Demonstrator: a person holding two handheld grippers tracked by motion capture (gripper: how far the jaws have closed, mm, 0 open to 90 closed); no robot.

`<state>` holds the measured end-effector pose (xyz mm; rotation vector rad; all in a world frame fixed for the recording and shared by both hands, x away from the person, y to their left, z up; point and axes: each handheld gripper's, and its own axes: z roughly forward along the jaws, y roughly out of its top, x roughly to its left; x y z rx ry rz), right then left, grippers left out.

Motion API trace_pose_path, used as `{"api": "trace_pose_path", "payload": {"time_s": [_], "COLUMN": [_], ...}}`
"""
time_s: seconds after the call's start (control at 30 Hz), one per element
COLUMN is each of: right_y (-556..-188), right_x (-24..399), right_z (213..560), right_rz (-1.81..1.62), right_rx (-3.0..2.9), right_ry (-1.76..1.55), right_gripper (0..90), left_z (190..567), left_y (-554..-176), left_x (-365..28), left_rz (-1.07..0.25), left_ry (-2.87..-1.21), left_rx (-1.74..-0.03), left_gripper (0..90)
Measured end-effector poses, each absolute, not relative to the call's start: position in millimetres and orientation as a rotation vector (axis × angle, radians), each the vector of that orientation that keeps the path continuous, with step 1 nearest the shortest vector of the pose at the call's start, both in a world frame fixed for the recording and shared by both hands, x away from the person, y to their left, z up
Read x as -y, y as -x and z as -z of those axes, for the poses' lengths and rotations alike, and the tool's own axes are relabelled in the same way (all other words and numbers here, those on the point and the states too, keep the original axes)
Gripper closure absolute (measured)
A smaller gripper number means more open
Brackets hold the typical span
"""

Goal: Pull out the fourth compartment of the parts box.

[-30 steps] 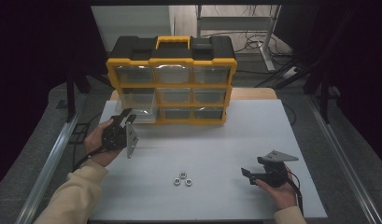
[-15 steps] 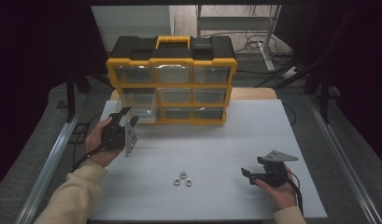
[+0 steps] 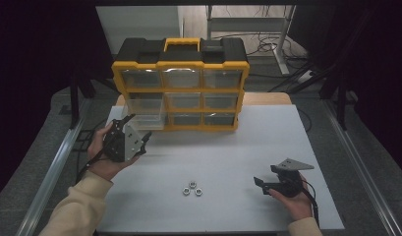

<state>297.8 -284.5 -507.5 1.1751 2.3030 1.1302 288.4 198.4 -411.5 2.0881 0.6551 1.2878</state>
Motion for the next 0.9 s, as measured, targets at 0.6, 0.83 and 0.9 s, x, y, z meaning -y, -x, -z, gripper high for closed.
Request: {"api": "trace_pose_path", "payload": {"time_s": [0.6,0.83,0.9], "right_y": [-297.4,-297.4,-297.5], "right_x": [285.5,284.5,283.4], "right_z": [506.9,505.2,504.7], "right_rz": [-1.142,-1.163,-1.17], "right_rx": [-2.298,-2.292,-2.293], "right_ry": [-1.18,-1.182,-1.181], "right_gripper": [16.8,16.8,16.8], "left_z": [432.1,444.5,447.6], "left_y": [-265.0,-264.0,-263.6], "left_x": [-197.5,-199.3,-200.1], "left_rz": [-0.82,-0.697,-0.656], "left_ry": [-2.109,-2.111,-2.116], "left_rx": [-0.828,-0.889,-0.892], "left_gripper": [20.3,19.0,18.6]}}
